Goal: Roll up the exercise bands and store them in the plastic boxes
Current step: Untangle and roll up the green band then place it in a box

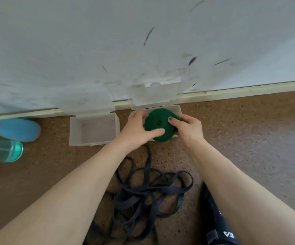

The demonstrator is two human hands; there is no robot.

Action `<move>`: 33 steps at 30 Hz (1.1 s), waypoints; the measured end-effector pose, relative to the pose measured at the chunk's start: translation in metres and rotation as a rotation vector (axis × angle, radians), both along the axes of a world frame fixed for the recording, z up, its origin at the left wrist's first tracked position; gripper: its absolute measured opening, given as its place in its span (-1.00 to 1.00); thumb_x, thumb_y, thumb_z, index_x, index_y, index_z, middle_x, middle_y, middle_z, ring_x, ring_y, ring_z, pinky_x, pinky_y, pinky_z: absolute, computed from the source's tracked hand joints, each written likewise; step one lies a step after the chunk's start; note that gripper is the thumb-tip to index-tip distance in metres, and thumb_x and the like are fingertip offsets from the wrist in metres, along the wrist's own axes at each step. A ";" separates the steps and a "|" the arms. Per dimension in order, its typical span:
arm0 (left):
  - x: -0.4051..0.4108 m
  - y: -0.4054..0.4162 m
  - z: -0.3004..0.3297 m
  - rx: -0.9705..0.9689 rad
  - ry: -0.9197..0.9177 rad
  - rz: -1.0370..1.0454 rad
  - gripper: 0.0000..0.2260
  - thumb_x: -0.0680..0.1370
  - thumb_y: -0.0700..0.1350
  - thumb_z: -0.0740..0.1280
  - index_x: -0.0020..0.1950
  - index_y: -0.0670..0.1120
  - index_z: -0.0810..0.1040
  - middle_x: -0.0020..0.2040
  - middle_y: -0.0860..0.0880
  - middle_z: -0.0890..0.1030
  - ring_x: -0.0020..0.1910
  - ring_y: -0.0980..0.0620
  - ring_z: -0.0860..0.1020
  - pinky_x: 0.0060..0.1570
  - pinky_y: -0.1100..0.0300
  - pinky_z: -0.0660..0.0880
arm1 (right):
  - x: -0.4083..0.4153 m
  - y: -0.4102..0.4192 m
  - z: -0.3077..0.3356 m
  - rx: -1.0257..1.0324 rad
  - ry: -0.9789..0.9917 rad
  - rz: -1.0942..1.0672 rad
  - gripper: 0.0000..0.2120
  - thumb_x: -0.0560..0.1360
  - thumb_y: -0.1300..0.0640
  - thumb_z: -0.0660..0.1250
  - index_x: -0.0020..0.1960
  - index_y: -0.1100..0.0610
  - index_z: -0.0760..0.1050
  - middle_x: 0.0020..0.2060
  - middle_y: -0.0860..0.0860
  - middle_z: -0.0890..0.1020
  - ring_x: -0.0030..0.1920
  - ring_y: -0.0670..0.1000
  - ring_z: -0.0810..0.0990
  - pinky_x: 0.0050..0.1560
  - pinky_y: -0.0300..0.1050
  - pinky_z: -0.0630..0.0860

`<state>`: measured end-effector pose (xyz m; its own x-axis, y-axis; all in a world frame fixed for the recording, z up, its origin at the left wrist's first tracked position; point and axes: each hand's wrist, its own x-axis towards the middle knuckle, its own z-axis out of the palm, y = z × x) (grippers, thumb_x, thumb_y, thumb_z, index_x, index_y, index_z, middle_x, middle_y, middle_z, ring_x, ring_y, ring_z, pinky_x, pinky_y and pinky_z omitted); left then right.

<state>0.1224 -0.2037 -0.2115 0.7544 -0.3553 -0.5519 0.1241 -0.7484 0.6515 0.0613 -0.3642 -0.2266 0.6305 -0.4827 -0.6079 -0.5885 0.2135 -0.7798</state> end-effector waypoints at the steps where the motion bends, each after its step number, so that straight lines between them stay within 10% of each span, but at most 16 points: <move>1: -0.001 -0.001 -0.005 0.026 0.004 -0.042 -0.18 0.34 0.26 0.55 0.47 -0.01 0.33 0.41 -0.02 0.38 0.33 0.01 0.45 0.31 0.14 0.43 | 0.005 0.000 -0.006 -0.017 0.011 -0.002 -0.68 0.51 0.15 0.51 0.26 0.13 0.66 0.11 0.06 0.72 0.11 0.09 0.69 0.22 0.13 0.63; 23: 0.008 -0.003 -0.036 0.319 -0.343 -0.345 -0.30 0.44 0.25 0.47 0.44 -0.04 0.32 0.38 -0.08 0.33 0.18 -0.10 0.55 0.04 0.03 0.62 | 0.024 0.014 -0.031 -0.304 0.121 0.205 -0.94 0.63 0.14 0.35 0.09 0.09 0.50 0.03 0.01 0.61 0.00 0.01 0.58 -0.31 -0.38 0.42; 28: 0.010 -0.007 -0.035 0.328 -0.379 -0.363 -0.42 0.56 0.25 0.34 0.44 -0.07 0.34 0.35 -0.12 0.36 0.20 -0.11 0.53 -0.03 0.07 0.54 | 0.031 0.018 -0.035 -0.494 0.179 0.425 -0.78 0.69 0.14 0.20 0.30 0.13 0.46 0.16 0.15 0.63 0.11 0.19 0.63 0.04 0.04 0.62; 33: 0.016 -0.013 -0.035 0.353 -0.398 -0.383 -0.54 0.57 0.08 0.41 0.36 -0.09 0.37 0.32 -0.13 0.37 0.22 -0.14 0.50 0.02 0.00 0.57 | 0.031 0.022 -0.040 -0.717 0.246 0.593 -0.74 0.70 0.13 0.15 0.31 0.22 0.46 0.29 0.16 0.52 0.15 0.19 0.59 -0.03 -0.04 0.50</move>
